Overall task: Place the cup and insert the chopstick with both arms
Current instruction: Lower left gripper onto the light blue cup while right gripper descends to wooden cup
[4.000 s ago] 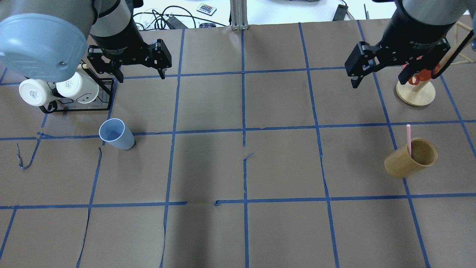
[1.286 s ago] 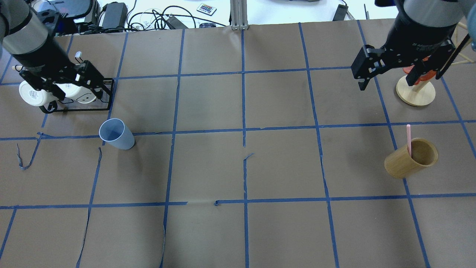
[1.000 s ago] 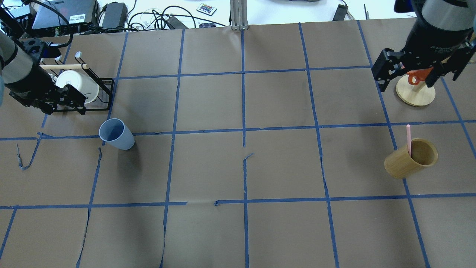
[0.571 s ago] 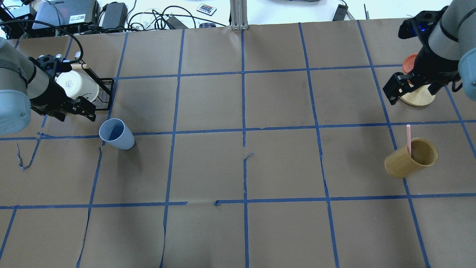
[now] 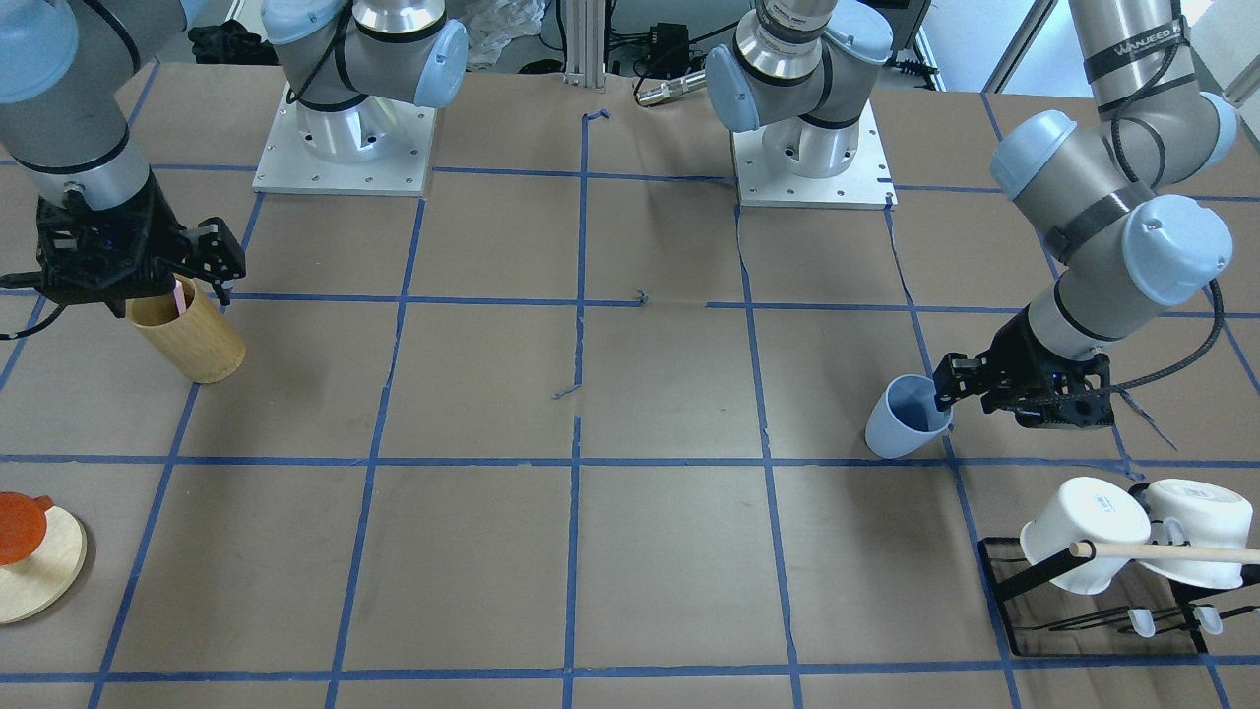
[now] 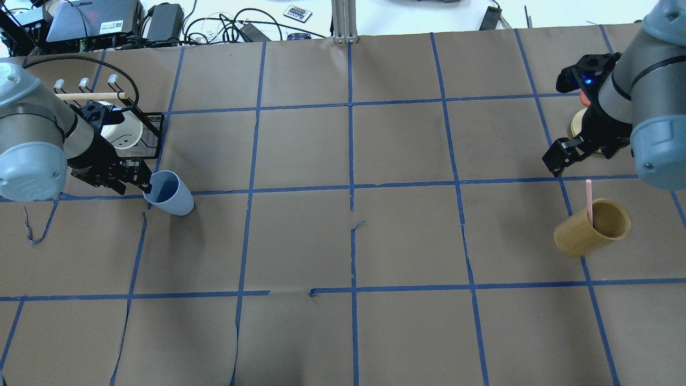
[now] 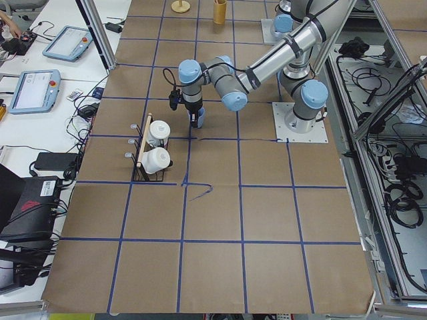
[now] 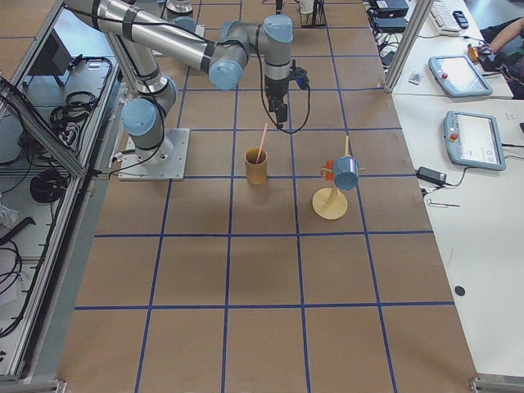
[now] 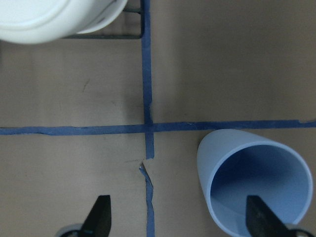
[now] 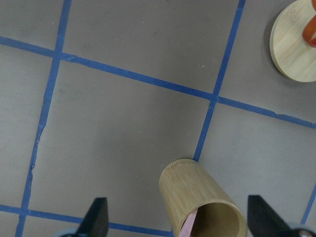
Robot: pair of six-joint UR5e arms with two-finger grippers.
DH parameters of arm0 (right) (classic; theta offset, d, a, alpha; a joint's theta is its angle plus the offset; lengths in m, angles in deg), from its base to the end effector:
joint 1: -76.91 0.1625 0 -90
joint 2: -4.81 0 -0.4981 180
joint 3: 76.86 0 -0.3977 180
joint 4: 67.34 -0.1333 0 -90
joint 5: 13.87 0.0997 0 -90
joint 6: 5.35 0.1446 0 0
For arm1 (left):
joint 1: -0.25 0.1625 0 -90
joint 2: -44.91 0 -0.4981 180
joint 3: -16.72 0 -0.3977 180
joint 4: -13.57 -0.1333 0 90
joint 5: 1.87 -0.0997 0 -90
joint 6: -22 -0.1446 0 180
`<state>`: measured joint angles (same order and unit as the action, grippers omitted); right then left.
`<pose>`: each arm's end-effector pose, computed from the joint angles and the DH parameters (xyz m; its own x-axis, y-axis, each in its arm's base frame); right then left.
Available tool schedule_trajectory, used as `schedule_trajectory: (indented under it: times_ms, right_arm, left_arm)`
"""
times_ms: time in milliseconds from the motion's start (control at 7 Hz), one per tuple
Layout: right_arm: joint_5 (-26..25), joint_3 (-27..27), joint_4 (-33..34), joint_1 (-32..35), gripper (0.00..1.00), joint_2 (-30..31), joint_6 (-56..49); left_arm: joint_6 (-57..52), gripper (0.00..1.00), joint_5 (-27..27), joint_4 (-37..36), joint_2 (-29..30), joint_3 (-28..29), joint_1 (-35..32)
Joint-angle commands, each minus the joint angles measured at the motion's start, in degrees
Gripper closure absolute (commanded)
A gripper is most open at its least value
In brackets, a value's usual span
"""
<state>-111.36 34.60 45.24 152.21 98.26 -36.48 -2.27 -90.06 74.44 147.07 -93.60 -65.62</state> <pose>-0.0058 -0.4731 0.4018 -0.9494 -0.2745 0.1524 -0.2779 0.9606 -0.0010 0.0915 -0.5414 0.2858 -0.9986 0.0005 0.0528 0.0026 0.9992 0.0403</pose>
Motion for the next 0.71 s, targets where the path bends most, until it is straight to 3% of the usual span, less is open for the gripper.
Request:
schedule_trajectory:
  times_ms: [0,286,429,571]
  right_arm:
    - [-1.72,4.37,11.11,-0.24,0.0,0.42,-6.1]
    - [-4.02,7.71,12.06,-0.24,0.01,2.08,-6.84]
    - [-4.89,8.77,10.49,-0.24,0.01,2.61,-6.67]
    - [-5.34,9.04,8.29,-0.24,0.11,2.62,-6.49]
  left_arm:
    - [2.98,0.74,0.21,0.47,0.5,-0.77,-0.31]
    - [3.26,0.85,0.3,-0.05,0.41,-1.74,-0.83]
    - [5.35,0.96,1.61,-0.05,-0.2,-1.57,-2.14]
    - [10.07,0.96,1.27,0.47,-2.29,-1.22,-5.46]
